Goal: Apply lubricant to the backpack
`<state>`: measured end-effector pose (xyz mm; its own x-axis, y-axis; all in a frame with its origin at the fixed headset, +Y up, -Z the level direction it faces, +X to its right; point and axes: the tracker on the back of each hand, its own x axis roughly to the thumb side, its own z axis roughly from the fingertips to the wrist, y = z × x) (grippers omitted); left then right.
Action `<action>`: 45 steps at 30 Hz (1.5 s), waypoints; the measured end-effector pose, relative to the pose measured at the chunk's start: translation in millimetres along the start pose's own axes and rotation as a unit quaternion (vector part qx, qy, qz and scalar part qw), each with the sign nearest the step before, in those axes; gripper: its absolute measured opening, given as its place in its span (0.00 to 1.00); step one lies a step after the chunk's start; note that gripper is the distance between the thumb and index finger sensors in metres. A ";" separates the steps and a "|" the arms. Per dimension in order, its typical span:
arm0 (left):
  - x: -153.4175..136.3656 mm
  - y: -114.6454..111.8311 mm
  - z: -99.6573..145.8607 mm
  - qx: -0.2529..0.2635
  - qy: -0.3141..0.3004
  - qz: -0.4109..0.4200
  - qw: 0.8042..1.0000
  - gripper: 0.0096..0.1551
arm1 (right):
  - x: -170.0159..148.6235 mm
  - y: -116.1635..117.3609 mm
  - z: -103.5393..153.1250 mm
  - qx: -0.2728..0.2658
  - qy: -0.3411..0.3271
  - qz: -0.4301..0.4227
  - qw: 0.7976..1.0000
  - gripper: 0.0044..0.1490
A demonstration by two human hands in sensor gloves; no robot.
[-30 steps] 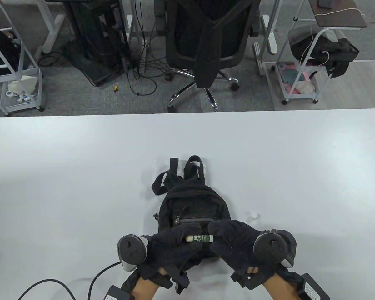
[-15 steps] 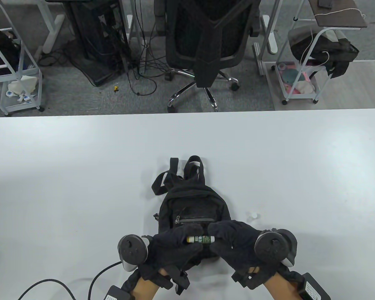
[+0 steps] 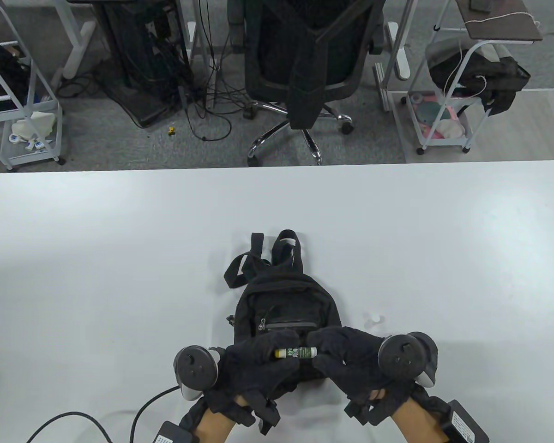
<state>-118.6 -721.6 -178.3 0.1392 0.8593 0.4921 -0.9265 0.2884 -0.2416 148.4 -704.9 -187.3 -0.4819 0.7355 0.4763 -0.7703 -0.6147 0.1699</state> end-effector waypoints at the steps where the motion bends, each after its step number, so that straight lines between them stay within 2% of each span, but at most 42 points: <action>1: -0.2 0.2 0.1 0.000 0.000 -0.002 1.000 0.30 | -0.1 -0.5 -0.2 -0.003 0.000 0.002 1.000 0.37; 4: -0.4 0.7 0.2 0.002 0.001 -0.001 1.000 0.30 | 3.8 -1.7 0.7 -0.015 -0.010 0.032 0.999 0.40; 8: -0.2 0.1 0.5 -0.002 0.001 -0.003 1.000 0.30 | 5.5 0.1 0.8 -0.014 -0.012 0.038 0.999 0.35; 12: -0.1 0.3 0.2 0.000 -0.001 -0.002 1.000 0.30 | -1.8 2.2 -1.1 0.007 0.003 0.001 1.000 0.30; 15: 1.0 0.2 0.4 0.001 -0.005 -0.009 1.000 0.30 | -6.2 2.0 -1.3 0.003 0.019 -0.013 1.000 0.34; 20: 6.7 -3.9 1.5 -0.002 -0.020 -0.046 0.999 0.30 | -6.5 3.3 0.1 -0.018 0.039 -0.010 0.999 0.39; 23: 9.0 -7.1 2.5 0.000 -0.026 -0.065 0.998 0.29 | -5.6 5.4 -0.1 -0.019 0.043 -0.002 0.999 0.36; 29: 14.1 -16.7 3.4 -0.013 -0.045 -0.134 0.990 0.29 | -10.7 9.6 0.1 -0.021 0.070 -0.047 0.996 0.32; 33: 13.1 -16.5 1.9 -0.017 -0.043 -0.157 0.987 0.32 | -8.6 5.3 -0.8 -0.031 0.066 -0.028 0.997 0.31; 35: 12.8 -12.6 0.4 -0.029 -0.029 -0.181 0.983 0.38 | -7.6 1.1 -0.8 -0.040 0.064 -0.012 0.997 0.31; 37: 9.5 -6.4 -0.7 -0.044 0.011 -0.218 0.975 0.42 | -7.7 -4.1 -1.1 -0.053 0.067 0.001 0.996 0.32; 41: 1.3 4.1 -2.2 -0.039 0.063 -0.210 0.975 0.49 | -9.3 -11.4 -1.1 -0.070 0.073 0.025 0.995 0.32; 43: -2.2 8.6 -2.6 -0.047 0.081 -0.241 0.966 0.52 | -9.7 -14.1 -1.1 -0.076 0.074 0.044 0.993 0.33; 45: -8.1 11.0 -4.1 -0.066 0.108 -0.301 0.945 0.54 | -10.2 -16.1 -1.2 -0.082 0.073 0.068 0.992 0.33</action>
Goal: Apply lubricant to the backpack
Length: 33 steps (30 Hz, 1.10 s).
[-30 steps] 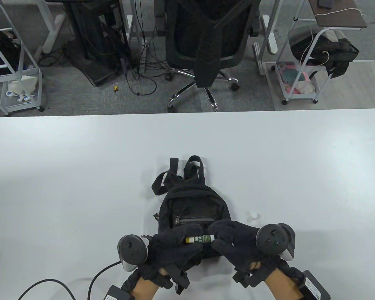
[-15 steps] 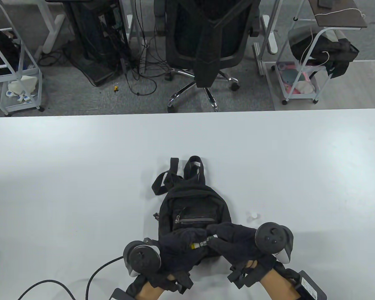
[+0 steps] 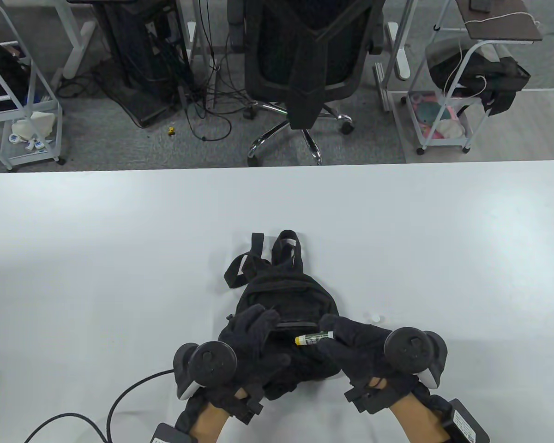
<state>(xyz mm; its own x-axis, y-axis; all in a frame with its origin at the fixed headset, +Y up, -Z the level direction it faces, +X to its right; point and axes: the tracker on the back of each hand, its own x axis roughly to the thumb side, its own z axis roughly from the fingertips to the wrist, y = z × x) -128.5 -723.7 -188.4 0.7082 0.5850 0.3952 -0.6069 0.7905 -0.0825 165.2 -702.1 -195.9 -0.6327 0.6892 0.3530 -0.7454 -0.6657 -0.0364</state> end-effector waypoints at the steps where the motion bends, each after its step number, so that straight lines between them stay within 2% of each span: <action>1: -2.1 -1.1 -0.8 -0.012 0.006 -0.018 1.000 0.56 | 0.0 -0.4 -0.2 -0.002 0.000 0.009 1.000 0.32; 3: -9.1 -6.7 -3.4 -0.033 0.033 -0.055 0.997 0.57 | 0.3 0.5 -1.4 0.001 -0.003 0.044 0.999 0.32; 10: -26.3 -29.1 -11.5 -0.061 0.093 -0.090 0.990 0.63 | 2.9 8.3 -7.3 -0.005 0.001 0.165 0.986 0.29; 14: -30.4 -36.2 -12.3 -0.066 0.123 -0.098 0.985 0.63 | 14.3 10.0 -13.7 -0.015 -0.004 0.225 0.974 0.29; 16: -30.5 -37.8 -13.3 -0.066 0.131 -0.100 0.984 0.62 | 22.8 11.2 -20.9 -0.004 -0.006 0.262 0.965 0.29; 18: -30.4 -39.2 -14.4 -0.067 0.138 -0.096 0.984 0.61 | 28.3 12.9 -30.2 0.032 0.012 0.285 0.958 0.29; 20: -30.3 -40.4 -15.3 -0.071 0.141 -0.099 0.982 0.61 | 29.6 15.0 -38.1 0.068 0.036 0.290 0.954 0.29; 23: -31.0 -41.9 -16.3 -0.077 0.146 -0.102 0.981 0.61 | 24.8 16.0 -42.9 0.060 0.054 0.296 0.952 0.28; 28: -31.7 -42.2 -17.3 -0.083 0.151 -0.101 0.980 0.61 | 12.4 17.6 -38.9 0.028 0.047 0.258 0.965 0.28; 33: -30.7 -42.6 -18.0 -0.089 0.150 -0.104 0.979 0.61 | 7.8 21.9 -39.2 0.038 0.045 0.261 0.964 0.28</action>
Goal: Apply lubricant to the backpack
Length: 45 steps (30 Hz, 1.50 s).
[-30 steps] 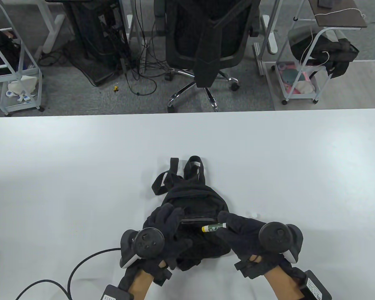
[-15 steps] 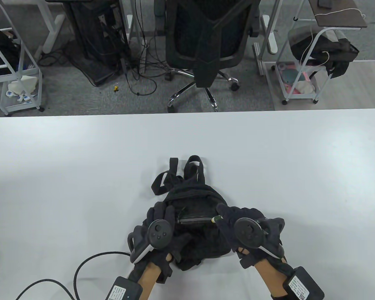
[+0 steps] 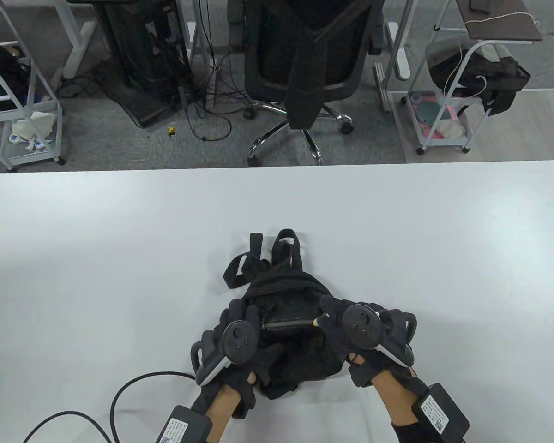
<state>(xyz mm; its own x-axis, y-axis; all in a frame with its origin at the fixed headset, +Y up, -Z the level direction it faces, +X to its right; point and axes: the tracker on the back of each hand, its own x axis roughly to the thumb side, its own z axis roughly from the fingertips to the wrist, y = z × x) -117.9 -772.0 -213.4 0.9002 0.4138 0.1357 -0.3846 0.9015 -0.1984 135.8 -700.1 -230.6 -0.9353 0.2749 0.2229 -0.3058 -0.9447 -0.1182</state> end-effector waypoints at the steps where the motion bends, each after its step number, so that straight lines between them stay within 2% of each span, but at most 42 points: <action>1: 0.1 0.0 0.0 0.000 0.000 0.000 1.000 0.61 | 0.2 0.4 0.1 -0.004 -0.001 -0.004 1.000 0.28; 7: 1.2 -0.4 -0.4 -0.003 0.001 -0.001 1.000 0.61 | 8.4 6.7 -0.4 0.001 -0.013 -0.021 1.000 0.28; 14: 1.9 -1.2 -0.5 -0.002 0.001 0.001 1.000 0.60 | -4.4 7.7 2.6 0.003 0.001 -0.008 1.000 0.28; 24: 2.5 -1.8 -0.8 -0.002 0.001 0.001 1.000 0.60 | -0.8 12.8 0.1 0.007 0.002 -0.035 0.999 0.28; 45: 6.1 -4.3 0.5 -0.009 -0.007 0.020 1.000 0.60 | 0.1 13.2 1.0 0.000 -0.003 -0.001 1.000 0.27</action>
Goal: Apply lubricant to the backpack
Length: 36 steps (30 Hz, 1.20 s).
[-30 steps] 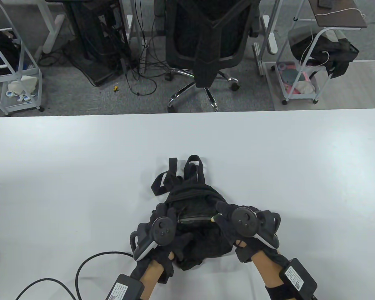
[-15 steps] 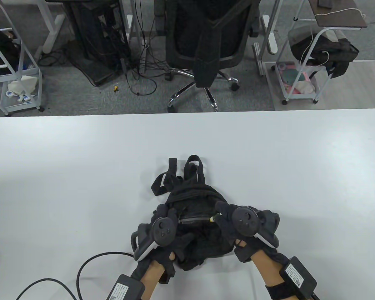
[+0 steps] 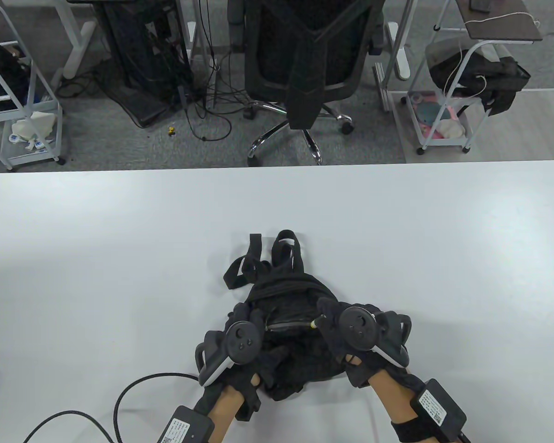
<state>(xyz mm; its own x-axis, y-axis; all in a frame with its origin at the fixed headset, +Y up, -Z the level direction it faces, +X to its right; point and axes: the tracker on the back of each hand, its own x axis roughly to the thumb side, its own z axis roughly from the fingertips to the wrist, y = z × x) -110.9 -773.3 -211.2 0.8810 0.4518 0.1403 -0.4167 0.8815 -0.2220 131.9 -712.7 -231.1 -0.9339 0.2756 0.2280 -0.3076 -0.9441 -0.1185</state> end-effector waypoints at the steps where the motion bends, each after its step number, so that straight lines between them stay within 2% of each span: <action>1: 0.5 -0.4 0.0 0.000 -0.001 -0.001 1.000 0.60 | 2.3 1.0 -0.3 -0.001 -0.002 0.002 1.000 0.27; 6: 0.6 -0.6 0.1 -0.001 -0.002 -0.001 1.000 0.60 | 11.5 3.1 -1.4 -0.004 -0.010 -0.024 1.000 0.27; 14: 1.5 -1.0 0.1 -0.007 -0.001 -0.001 1.000 0.60 | -0.8 -1.0 2.8 0.004 -0.005 0.017 1.000 0.27; 22: 2.0 -1.3 0.3 -0.007 -0.004 -0.002 1.000 0.60 | 20.1 5.9 1.7 -0.006 -0.025 0.003 1.000 0.27; 28: 2.5 -1.5 0.2 -0.007 -0.005 -0.001 1.000 0.59 | 7.2 2.4 1.6 0.006 -0.010 0.027 1.000 0.27; 33: 2.5 -1.6 0.3 -0.007 -0.006 0.001 1.000 0.59 | 9.8 5.2 1.1 0.004 -0.012 0.020 1.000 0.27; 36: 2.7 -1.8 0.6 -0.007 -0.007 -0.002 1.000 0.59 | 20.4 8.9 -1.3 0.007 -0.014 -0.017 1.000 0.27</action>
<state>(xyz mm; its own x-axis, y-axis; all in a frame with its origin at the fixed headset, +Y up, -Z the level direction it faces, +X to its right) -107.9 -773.6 -209.9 0.8796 0.4502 0.1539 -0.4102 0.8814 -0.2341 109.9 -715.2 -228.8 -0.9176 0.3021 0.2585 -0.3360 -0.9368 -0.0977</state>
